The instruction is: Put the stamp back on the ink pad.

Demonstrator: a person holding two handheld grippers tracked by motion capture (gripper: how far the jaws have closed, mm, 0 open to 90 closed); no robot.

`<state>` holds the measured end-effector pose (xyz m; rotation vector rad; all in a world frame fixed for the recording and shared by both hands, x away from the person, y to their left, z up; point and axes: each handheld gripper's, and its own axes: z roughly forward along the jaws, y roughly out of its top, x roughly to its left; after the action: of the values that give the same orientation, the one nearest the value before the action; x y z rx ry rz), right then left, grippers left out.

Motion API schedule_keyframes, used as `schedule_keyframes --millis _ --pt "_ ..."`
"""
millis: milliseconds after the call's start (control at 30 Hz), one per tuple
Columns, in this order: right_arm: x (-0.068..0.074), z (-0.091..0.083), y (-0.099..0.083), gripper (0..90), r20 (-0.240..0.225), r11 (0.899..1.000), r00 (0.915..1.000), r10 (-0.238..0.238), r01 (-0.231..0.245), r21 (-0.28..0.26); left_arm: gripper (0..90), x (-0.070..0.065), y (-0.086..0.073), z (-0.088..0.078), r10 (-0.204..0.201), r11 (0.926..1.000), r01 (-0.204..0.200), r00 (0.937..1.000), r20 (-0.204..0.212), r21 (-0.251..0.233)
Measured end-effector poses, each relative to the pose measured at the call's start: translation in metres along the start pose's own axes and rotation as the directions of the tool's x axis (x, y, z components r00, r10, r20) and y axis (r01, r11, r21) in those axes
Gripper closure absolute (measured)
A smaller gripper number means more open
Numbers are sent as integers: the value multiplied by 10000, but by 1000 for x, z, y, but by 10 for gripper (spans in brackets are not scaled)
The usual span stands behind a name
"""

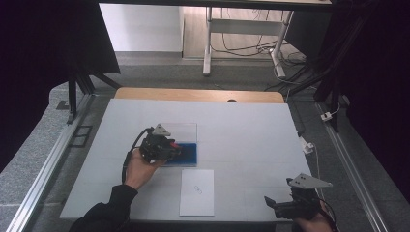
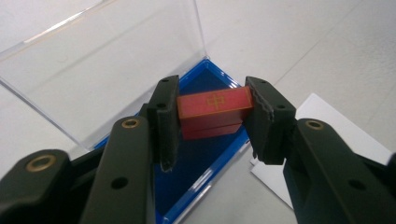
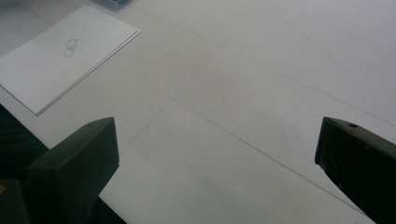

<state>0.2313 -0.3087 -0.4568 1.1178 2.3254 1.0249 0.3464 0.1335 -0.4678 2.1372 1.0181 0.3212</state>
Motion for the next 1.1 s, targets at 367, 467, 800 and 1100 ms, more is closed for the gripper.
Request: schedule_keyframes --millis 367,467,800,1100 --pt "0 1 0 0 -28 10000 10000 41 -41 31 575 8 6 18 -5 9999 5 10000 -36 102" --pt "-1 0 0 0 -15 10000 10000 38 -38 42 576 8 6 23 34 9998 -33 10000 -77 197" --pt "0 0 0 0 -46 10000 10000 -41 41 32 575 3 0 35 439 9970 -423 9988 -234 650" --pt "0 0 0 0 -53 10000 10000 -68 68 30 574 -1 -4 43 822 9929 -781 9957 -423 895"
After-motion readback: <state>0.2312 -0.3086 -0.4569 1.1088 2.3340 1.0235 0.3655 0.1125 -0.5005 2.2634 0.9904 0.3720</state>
